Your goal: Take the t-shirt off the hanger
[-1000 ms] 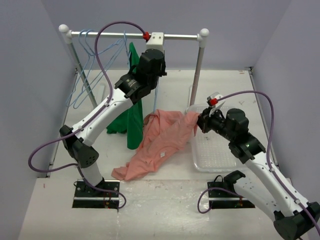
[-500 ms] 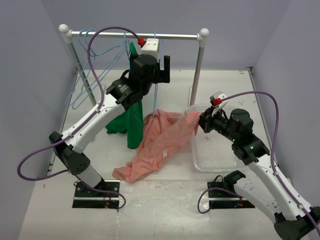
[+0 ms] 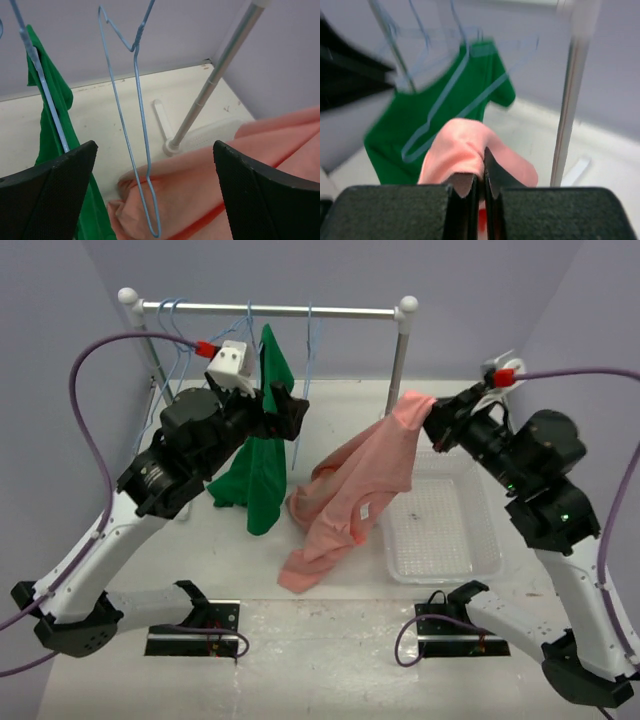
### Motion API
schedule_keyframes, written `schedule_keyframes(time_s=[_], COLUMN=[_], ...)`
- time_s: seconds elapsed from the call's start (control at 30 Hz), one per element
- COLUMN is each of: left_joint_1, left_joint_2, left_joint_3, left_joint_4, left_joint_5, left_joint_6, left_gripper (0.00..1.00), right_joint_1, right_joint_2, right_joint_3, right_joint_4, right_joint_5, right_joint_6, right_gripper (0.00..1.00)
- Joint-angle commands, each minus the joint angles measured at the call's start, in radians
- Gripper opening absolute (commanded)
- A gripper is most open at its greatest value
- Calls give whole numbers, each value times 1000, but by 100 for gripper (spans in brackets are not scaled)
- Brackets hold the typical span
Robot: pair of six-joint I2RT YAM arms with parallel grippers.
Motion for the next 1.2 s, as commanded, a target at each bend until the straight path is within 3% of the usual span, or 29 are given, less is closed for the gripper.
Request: schedule_keyframes(time_s=[0.0,0.07,0.2,0.3,0.53,0.63,0.73,0.77,0.9,1.03,1.13,1.17], left_joint_1=[-3,-3,-3,-3,-3,-3,-3,-3,-3,-5,-3,-3], left_joint_2=[-75,-118,-163,-194,-221,-223,-221,-221,-226,-230,-234,-234], left_joint_3=[-66,-112,-170,-208,-239,-245,-248,-248,-248,-250,-250,-250], left_joint_4=[45,60,60,56,37,26,20,19,17,17,19,20], left_joint_5=[79,78,52,13,-17,-34,-43,-48,-50,-54,-53,-51], left_joint_6=[-11,-25,-34,-46,-49,-48,-49,-51,-49,-49,-48,-48], left_gripper=[100,100,100,100,100,100,100,100,100,100,100,100], right_joint_1=[1,1,1,1,-4,-30,-73,-106,-183,-193,-191,-191], right_joint_2=[89,148,319,418,430,409,320,263,122,-30,-119,-134], right_joint_3=[395,537,988,1164,1137,1050,811,646,268,-85,-379,-426], right_joint_4=[-1,-45,-139,-151,12,12,25,69,130,170,147,134], right_joint_5=[143,198,298,378,547,579,550,521,527,631,702,694], right_joint_6=[37,33,-21,-70,-260,-277,-231,-188,-26,109,334,375], right_gripper=[0,0,0,0,0,0,0,0,0,0,0,9])
